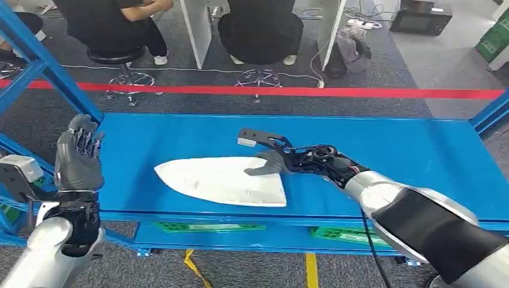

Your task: Take the parts from the cabinet and place them on the table.

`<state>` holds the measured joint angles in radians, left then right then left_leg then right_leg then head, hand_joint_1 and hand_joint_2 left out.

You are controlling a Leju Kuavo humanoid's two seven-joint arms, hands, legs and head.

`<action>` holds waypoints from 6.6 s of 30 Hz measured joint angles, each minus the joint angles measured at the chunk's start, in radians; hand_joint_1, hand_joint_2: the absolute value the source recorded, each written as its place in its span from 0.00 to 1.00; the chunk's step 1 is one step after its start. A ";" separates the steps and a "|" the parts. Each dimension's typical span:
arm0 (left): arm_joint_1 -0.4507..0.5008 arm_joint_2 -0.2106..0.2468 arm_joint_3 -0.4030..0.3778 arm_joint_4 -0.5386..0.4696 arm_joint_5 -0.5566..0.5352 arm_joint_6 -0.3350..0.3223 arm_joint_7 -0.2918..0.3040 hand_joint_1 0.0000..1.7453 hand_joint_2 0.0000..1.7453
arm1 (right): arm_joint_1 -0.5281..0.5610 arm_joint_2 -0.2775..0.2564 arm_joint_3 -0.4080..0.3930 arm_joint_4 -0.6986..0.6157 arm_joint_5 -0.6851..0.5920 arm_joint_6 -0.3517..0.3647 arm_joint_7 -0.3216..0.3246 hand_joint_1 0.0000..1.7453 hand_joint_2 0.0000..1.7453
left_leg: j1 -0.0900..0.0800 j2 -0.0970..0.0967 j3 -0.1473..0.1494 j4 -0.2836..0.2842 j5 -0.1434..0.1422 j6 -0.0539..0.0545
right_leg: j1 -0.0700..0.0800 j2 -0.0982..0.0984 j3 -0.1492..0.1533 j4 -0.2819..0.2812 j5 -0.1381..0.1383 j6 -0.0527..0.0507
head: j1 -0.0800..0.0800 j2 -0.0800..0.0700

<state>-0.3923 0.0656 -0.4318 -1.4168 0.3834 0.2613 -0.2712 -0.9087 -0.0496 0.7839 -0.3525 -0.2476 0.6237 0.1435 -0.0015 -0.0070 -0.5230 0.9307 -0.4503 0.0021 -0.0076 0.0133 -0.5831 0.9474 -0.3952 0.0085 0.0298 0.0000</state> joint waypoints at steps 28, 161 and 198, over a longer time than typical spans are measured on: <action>0.025 0.014 0.000 -0.002 -0.010 0.009 -0.002 0.00 0.00 | 0.007 0.000 0.001 0.001 -0.076 -0.024 -0.042 1.00 1.00 | 0.000 0.000 0.000 0.000 0.000 0.000 | 0.000 0.000 0.000 0.000 0.000 0.000 | 0.000 0.000; 0.136 0.017 0.067 -0.165 -0.215 -0.011 -0.031 0.00 1.00 | 0.495 -0.022 -0.348 -1.381 -0.123 -0.425 -0.245 1.00 1.00 | 0.017 -0.041 0.018 -0.016 0.003 0.015 | -0.018 -0.006 -0.123 0.262 -0.085 0.037 | 0.019 0.000; 0.123 0.002 0.067 -0.160 -0.212 -0.026 -0.041 0.00 1.00 | 0.515 -0.026 -0.348 -1.403 -0.109 -0.434 -0.244 1.00 1.00 | 0.008 -0.134 -0.077 0.024 0.050 -0.002 | -0.002 0.063 0.032 0.026 -0.054 0.002 | 0.022 0.000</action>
<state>-0.2696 0.0679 -0.3651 -1.5770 0.1709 0.2350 -0.3120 -0.3940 -0.0759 0.4360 -1.7559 -0.3567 0.1900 -0.1003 0.0070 -0.1408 -0.5998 0.9543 -0.4000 0.0000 -0.0100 0.0763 -0.5511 0.9738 -0.4496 0.0106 0.0519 0.0000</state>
